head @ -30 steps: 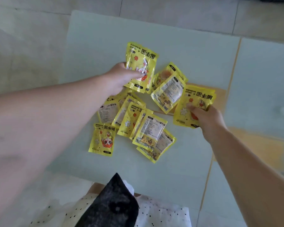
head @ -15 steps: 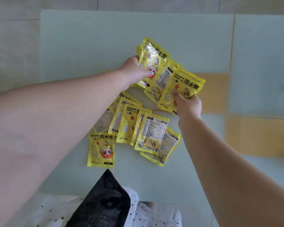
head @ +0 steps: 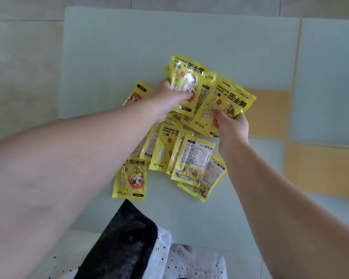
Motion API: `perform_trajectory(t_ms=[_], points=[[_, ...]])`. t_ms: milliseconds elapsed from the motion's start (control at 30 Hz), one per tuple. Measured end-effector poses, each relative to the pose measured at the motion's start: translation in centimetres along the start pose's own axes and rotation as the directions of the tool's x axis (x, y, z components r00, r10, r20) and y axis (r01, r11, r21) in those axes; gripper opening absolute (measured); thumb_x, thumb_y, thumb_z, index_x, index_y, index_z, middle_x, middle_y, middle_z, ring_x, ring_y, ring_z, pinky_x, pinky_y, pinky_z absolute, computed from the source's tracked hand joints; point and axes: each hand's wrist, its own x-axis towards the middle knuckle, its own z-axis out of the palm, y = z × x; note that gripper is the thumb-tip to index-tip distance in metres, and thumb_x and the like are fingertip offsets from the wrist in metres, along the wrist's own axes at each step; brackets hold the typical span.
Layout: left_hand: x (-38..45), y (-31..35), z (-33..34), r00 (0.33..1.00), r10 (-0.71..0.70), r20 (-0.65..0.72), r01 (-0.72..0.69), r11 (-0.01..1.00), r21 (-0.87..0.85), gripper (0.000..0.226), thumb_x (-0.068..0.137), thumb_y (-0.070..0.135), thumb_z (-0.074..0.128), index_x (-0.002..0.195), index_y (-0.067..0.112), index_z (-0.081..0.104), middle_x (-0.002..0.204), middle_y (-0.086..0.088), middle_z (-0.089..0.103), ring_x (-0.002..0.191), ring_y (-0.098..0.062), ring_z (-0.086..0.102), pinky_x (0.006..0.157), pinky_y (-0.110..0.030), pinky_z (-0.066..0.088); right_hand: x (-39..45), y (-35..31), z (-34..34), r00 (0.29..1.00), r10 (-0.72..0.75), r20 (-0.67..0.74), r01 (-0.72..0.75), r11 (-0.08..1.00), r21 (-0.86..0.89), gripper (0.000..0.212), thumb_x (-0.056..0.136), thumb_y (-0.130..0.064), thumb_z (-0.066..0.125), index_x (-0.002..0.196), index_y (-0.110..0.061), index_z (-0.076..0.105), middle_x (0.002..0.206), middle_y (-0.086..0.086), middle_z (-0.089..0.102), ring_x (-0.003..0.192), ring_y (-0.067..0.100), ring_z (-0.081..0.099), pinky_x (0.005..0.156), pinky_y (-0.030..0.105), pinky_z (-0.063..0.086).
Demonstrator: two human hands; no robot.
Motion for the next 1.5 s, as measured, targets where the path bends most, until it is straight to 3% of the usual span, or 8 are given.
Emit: perform_trajectory(t_ms=[67, 200, 433, 667, 833, 900, 1000, 1500], points=[[-1.4, 0.2, -0.1, 1.000, -0.022, -0.021, 0.020, 0.997, -0.074, 0.052, 0.088, 0.010, 0.063, 0.134, 0.011, 0.039, 0.109, 0.004, 0.050, 0.110, -0.018, 0.043, 0.106, -0.041, 0.030, -0.5, -0.3, -1.0, 1.000, 0.012, 0.004, -0.012, 0.999, 0.037, 0.017, 0.081, -0.024, 0.075, 0.088, -0.023, 0.059, 0.078, -0.007, 0.064, 0.068, 0.009, 0.060, 0.070, 0.028, 0.054], [-4.4, 0.6, -0.3, 0.998, -0.046, -0.035, 0.042, 0.994, -0.103, 0.070, 0.087, 0.015, 0.064, 0.144, 0.007, 0.025, 0.148, -0.011, 0.033, 0.138, -0.029, 0.030, 0.113, -0.048, 0.018, -2.0, -0.6, -3.8, 0.999, 0.037, 0.000, -0.037, 0.993, 0.115, 0.027, 0.081, -0.024, 0.075, 0.101, -0.019, 0.058, 0.090, -0.001, 0.067, 0.084, 0.018, 0.066, 0.082, 0.044, 0.058], [-10.1, 0.3, 1.7, 0.998, -0.039, 0.054, 0.045, 0.992, -0.116, 0.086, 0.086, 0.017, 0.065, 0.150, 0.008, 0.007, 0.156, -0.013, 0.017, 0.143, -0.030, 0.020, 0.115, -0.051, 0.011, -7.3, 0.7, -10.8, 0.996, 0.032, -0.083, -0.016, 0.982, 0.189, 0.040, 0.079, -0.017, 0.075, 0.115, -0.016, 0.057, 0.107, 0.004, 0.070, 0.096, 0.023, 0.070, 0.084, 0.050, 0.057], [-18.0, -0.1, 5.6, 0.964, -0.007, 0.266, 0.013, 1.000, -0.021, 0.094, 0.085, 0.014, 0.066, 0.150, 0.008, 0.000, 0.157, -0.014, 0.016, 0.144, -0.029, 0.017, 0.114, -0.055, 0.007, -16.2, 3.7, -18.7, 0.970, 0.030, -0.243, 0.056, 0.938, 0.341, 0.026, 0.081, -0.014, 0.073, 0.100, -0.020, 0.058, 0.098, -0.001, 0.069, 0.090, 0.020, 0.069, 0.083, 0.047, 0.057], [-24.0, -1.5, 7.9, 0.909, -0.024, 0.415, -0.018, 0.995, 0.099, 0.084, 0.080, 0.019, 0.073, 0.143, 0.005, 0.020, 0.146, -0.017, 0.035, 0.133, -0.033, 0.038, 0.108, -0.056, 0.032, -24.6, 8.0, -23.4, 0.942, 0.062, -0.329, 0.122, 0.853, 0.508, 0.022, 0.081, -0.009, 0.072, 0.094, -0.021, 0.059, 0.097, 0.000, 0.070, 0.091, 0.021, 0.069, 0.084, 0.045, 0.056], [-26.6, -2.8, 8.7, 0.878, -0.057, 0.476, -0.032, 0.984, 0.176, 0.064, 0.081, 0.015, 0.072, 0.134, 0.005, 0.036, 0.120, -0.015, 0.061, 0.105, -0.027, 0.062, 0.080, -0.043, 0.055, -28.3, 10.5, -24.9, 0.931, 0.087, -0.355, 0.141, 0.810, 0.569, 0.022, 0.083, -0.007, 0.070, 0.096, -0.020, 0.059, 0.097, 0.001, 0.070, 0.090, 0.021, 0.069, 0.081, 0.043, 0.056], [-30.3, -5.4, 10.0, 0.809, -0.083, 0.582, -0.094, 0.959, 0.268, 0.022, 0.086, 0.005, 0.064, 0.106, 0.008, 0.056, 0.070, 0.000, 0.072, 0.061, -0.014, 0.070, 0.047, -0.023, 0.052, -33.3, 14.8, -26.7, 0.903, 0.162, -0.399, 0.154, 0.744, 0.651, 0.022, 0.083, -0.007, 0.069, 0.099, -0.019, 0.059, 0.100, 0.001, 0.069, 0.092, 0.022, 0.069, 0.080, 0.042, 0.056], [-53.5, -25.9, 19.8, 0.404, -0.394, 0.826, -0.549, 0.618, 0.563, 0.041, 0.088, 0.006, 0.061, 0.127, 0.004, 0.052, 0.111, -0.015, 0.068, 0.096, -0.029, 0.069, 0.088, -0.045, 0.053, -60.2, 44.4, -31.1, 0.590, 0.595, -0.545, 0.438, 0.331, 0.836, 0.022, 0.081, -0.010, 0.072, 0.098, -0.020, 0.062, 0.109, 0.007, 0.070, 0.101, 0.028, 0.067, 0.091, 0.051, 0.052]])
